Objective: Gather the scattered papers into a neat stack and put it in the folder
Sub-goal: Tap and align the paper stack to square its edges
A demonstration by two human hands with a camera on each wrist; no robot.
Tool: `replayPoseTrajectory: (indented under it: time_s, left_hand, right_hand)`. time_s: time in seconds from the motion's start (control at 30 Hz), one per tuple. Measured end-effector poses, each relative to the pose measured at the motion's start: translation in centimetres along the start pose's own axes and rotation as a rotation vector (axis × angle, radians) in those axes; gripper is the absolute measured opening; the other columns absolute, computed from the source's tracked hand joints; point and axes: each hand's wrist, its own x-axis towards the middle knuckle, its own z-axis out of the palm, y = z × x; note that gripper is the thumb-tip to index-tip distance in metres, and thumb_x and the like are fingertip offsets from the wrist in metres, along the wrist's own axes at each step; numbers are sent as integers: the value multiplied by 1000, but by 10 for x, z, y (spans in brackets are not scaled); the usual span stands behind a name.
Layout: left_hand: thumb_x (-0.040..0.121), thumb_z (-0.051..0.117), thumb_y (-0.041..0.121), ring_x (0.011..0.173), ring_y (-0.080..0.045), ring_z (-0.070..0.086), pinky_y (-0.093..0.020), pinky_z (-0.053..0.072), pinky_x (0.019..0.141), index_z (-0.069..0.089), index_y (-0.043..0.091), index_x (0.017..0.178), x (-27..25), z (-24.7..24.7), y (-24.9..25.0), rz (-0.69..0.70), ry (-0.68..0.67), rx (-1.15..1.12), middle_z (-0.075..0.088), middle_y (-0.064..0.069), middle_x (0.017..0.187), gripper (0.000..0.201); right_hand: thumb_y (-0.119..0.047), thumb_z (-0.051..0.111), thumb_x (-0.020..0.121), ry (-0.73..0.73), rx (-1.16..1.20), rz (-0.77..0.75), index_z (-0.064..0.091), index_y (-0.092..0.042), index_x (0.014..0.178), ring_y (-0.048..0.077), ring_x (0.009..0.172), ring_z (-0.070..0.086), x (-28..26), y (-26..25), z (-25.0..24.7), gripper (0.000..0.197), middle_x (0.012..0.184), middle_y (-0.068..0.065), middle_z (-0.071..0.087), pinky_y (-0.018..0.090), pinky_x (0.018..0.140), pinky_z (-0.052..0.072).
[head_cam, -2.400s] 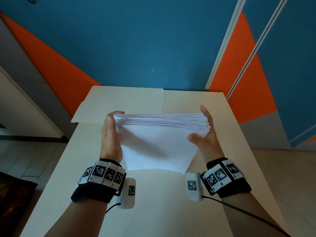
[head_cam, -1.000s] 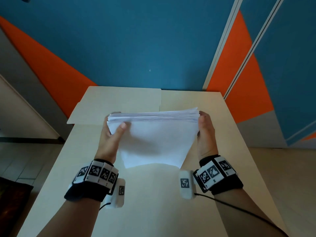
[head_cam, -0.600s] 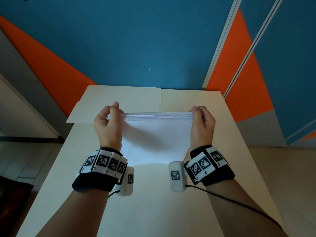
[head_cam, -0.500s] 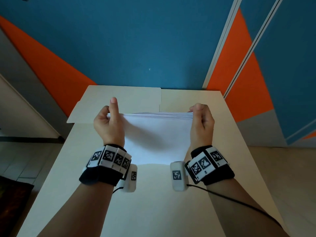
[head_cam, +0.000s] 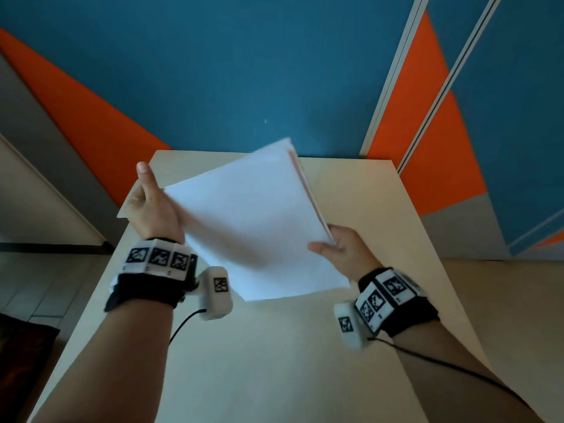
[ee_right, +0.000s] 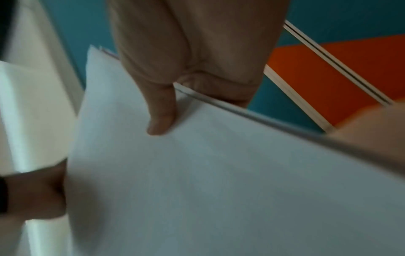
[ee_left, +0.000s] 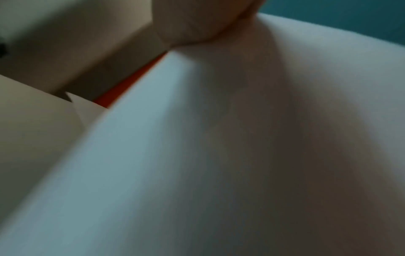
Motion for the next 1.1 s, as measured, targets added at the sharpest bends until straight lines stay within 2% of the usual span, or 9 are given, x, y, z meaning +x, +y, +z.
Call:
replayPoseTrajectory:
  time_s: [0.07,0.13,0.23,0.37,0.5,0.67,0.83,0.97,1.1]
  left_hand:
    - [91,39,47,53,6,43,-21,34,61,42,25,59,4,-20,8,170,-231,173,48,8,64,39]
    - [78,51,44,98,17,51,-15,39,88,53,39,91,3,-37,23,267,-616,269,57,24,105,14]
    - [58,79,25,106,10,58,-12,46,88,58,45,104,-10,-43,31,196,-1079,337,65,31,105,54]
    - [74,70,-2,65,3,68,-10,51,60,76,34,66,-24,-39,17,82,-944,199,73,18,67,38]
    - [57,83,32,69,-12,71,-26,57,68,77,27,75,-17,-57,-1,-35,-851,74,76,6,73,20]
    - [52,83,39,81,-14,72,-29,58,76,76,26,85,-21,-52,-18,-118,-878,-9,77,5,84,37]
    - [79,63,1,81,-3,70,-17,55,71,76,33,81,-23,-45,-34,-119,-858,-11,76,13,83,34]
    - [58,82,37,78,-1,70,-14,52,68,76,35,78,-31,-54,-61,-218,-872,74,76,15,80,20]
    - [46,84,49,87,-11,70,-25,53,79,69,17,98,-29,-53,-67,-240,-820,86,76,6,90,63]
  right_hand:
    - [-14,62,87,4,-157,-152,63,-2,114,24,102,63,5,-24,-20,30,112,12,69,35,93,47]
    - [-14,60,88,-39,-326,-250,65,-3,105,25,89,63,8,-44,-35,21,96,14,71,34,79,47]
    - [-16,59,88,-119,-587,-323,63,-6,88,25,67,50,8,-63,-36,11,65,6,55,27,55,33]
    - [-16,65,83,-203,-508,-258,65,-13,85,17,68,56,4,-59,-38,4,69,0,62,29,63,42]
    - [-7,76,71,-124,-249,-73,65,-24,66,-3,58,57,0,-30,-66,21,65,-6,65,22,61,43]
    - [-26,78,49,122,606,-35,76,-19,75,14,79,71,-11,-2,-45,27,78,-4,76,25,74,57]
    - [-8,77,59,266,622,-56,70,-19,73,15,78,66,-7,6,-33,19,73,-6,72,27,79,53]
    - [20,62,72,222,489,94,59,-18,85,0,70,63,-10,25,-12,40,82,0,62,18,69,50]
    - [18,62,73,227,467,138,60,-21,88,-2,72,65,-7,27,-7,42,87,-1,64,14,68,51]
